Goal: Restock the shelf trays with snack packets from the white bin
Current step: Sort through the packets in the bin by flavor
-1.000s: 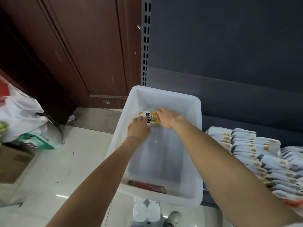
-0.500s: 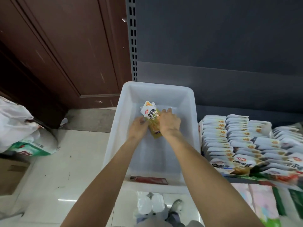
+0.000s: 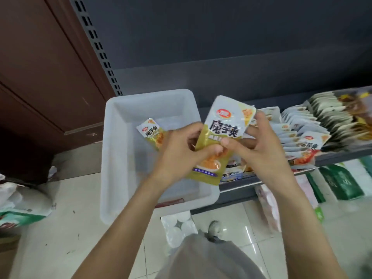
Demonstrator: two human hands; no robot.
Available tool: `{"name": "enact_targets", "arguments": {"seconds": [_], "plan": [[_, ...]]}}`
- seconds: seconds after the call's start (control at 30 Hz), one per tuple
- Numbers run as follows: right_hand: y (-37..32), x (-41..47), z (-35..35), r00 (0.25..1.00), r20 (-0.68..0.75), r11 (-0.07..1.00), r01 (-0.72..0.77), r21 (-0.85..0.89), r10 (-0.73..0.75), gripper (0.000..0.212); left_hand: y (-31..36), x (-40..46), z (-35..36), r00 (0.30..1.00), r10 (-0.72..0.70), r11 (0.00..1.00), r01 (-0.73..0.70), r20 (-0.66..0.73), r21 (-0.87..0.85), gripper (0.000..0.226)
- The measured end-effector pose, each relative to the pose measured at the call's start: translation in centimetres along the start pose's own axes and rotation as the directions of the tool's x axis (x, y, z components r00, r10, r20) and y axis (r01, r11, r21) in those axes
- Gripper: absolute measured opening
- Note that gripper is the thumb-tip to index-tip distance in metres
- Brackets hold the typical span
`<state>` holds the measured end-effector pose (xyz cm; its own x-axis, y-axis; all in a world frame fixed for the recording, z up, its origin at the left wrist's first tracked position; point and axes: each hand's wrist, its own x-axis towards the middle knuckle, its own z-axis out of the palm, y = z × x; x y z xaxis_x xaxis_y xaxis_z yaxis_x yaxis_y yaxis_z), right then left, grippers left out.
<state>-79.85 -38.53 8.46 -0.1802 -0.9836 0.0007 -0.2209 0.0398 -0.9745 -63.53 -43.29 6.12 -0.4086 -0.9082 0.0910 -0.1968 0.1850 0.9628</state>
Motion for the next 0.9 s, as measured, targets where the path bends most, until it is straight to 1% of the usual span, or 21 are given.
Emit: {"name": "enact_targets", "arguments": {"seconds": [0.03,0.1,0.13,0.2,0.27,0.3,0.33,0.37,0.4,0.43,0.47,0.5,0.53,0.57,0.63,0.7,0.8,0.87,0.9], "plan": [[-0.1,-0.6,-1.8,1.000,-0.026,1.000,0.009,-0.024,-0.010,0.067,0.3,0.3,1.4,0.998,0.061,0.991,-0.065,0.033,0.117,0.017],[0.1,-1.8,-5.2,0.997,-0.067,0.996,0.030,-0.080,-0.036,0.067,0.7,0.8,4.2,0.978,0.180,0.924,-0.204,0.104,0.323,0.024],[0.3,-2.2,-6.7,0.995,-0.083,0.994,0.047,-0.097,-0.055,0.065,1.0,1.0,5.7,0.964,0.222,0.892,-0.262,0.147,0.368,0.026],[1.0,-3.1,-9.3,0.988,-0.116,0.990,0.090,-0.105,-0.102,0.057,1.6,1.2,8.4,0.928,0.293,0.849,-0.364,0.232,0.382,0.024],[1.8,-3.6,-11.4,0.977,-0.159,0.984,0.126,-0.129,-0.146,0.039,1.8,1.6,10.5,0.902,0.351,0.807,-0.428,0.253,0.407,0.023],[2.2,-3.7,-12.4,0.969,-0.180,0.977,0.139,-0.164,-0.168,0.030,1.8,2.1,11.2,0.908,0.348,0.821,-0.416,0.234,0.392,0.023],[2.6,-3.8,-13.4,0.962,-0.200,0.969,0.145,-0.198,-0.185,0.023,1.7,2.8,11.6,0.926,0.319,0.858,-0.373,0.204,0.354,0.023],[3.1,-3.7,-14.3,0.957,-0.215,0.966,0.153,-0.207,-0.197,0.020,1.3,3.6,11.7,0.946,0.274,0.890,-0.318,0.174,0.326,0.023],[3.6,-3.6,-15.0,0.956,-0.218,0.971,0.160,-0.179,-0.198,0.020,0.9,4.5,11.6,0.962,0.224,0.901,-0.266,0.160,0.342,0.022],[4.3,-3.5,-15.6,0.959,-0.210,0.976,0.166,-0.138,-0.192,0.021,0.2,5.5,11.4,0.968,0.180,0.874,-0.240,0.177,0.422,0.022],[5.1,-3.2,-16.0,0.963,-0.189,0.979,0.175,-0.108,-0.193,0.023,-0.5,6.5,11.2,0.964,0.140,0.806,-0.245,0.227,0.539,0.024],[6.0,-2.8,-16.2,0.968,-0.158,0.978,0.180,-0.100,-0.195,0.023,-1.0,7.3,11.0,0.949,0.095,0.710,-0.275,0.299,0.648,0.027],[7.1,-2.4,-16.3,0.975,-0.119,0.979,0.178,-0.101,-0.189,0.021,-1.3,8.0,11.0,0.930,0.047,0.621,-0.313,0.365,0.718,0.027],[8.1,-2.1,-16.2,0.980,-0.079,0.980,0.173,-0.097,-0.181,0.019,-1.5,8.5,10.9,0.911,0.010,0.567,-0.344,0.412,0.748,0.026],[9.8,-1.6,-15.7,0.985,-0.002,0.983,0.170,-0.071,-0.171,0.017,-1.6,9.3,11.0,0.893,-0.021,0.527,-0.373,0.450,0.764,0.019],[10.9,-1.1,-15.3,0.976,0.069,0.973,0.211,-0.098,-0.205,0.016,-1.7,9.8,11.2,0.892,-0.019,0.497,-0.384,0.452,0.778,0.014],[11.4,0.0,-14.9,0.952,0.176,0.922,0.291,-0.256,-0.252,0.011,-1.9,10.1,11.5,0.901,0.018,0.456,-0.393,0.433,0.799,0.010],[11.4,0.8,-14.6,0.937,0.237,0.870,0.329,-0.367,-0.255,0.006,-2.3,10.1,11.5,0.907,0.028,0.456,-0.386,0.421,0.802,0.009],[11.2,1.3,-14.5,0.927,0.262,0.825,0.362,-0.434,-0.269,0.006,-2.6,10.1,11.5,0.910,0.030,0.467,-0.378,0.414,0.799,0.009]]}}
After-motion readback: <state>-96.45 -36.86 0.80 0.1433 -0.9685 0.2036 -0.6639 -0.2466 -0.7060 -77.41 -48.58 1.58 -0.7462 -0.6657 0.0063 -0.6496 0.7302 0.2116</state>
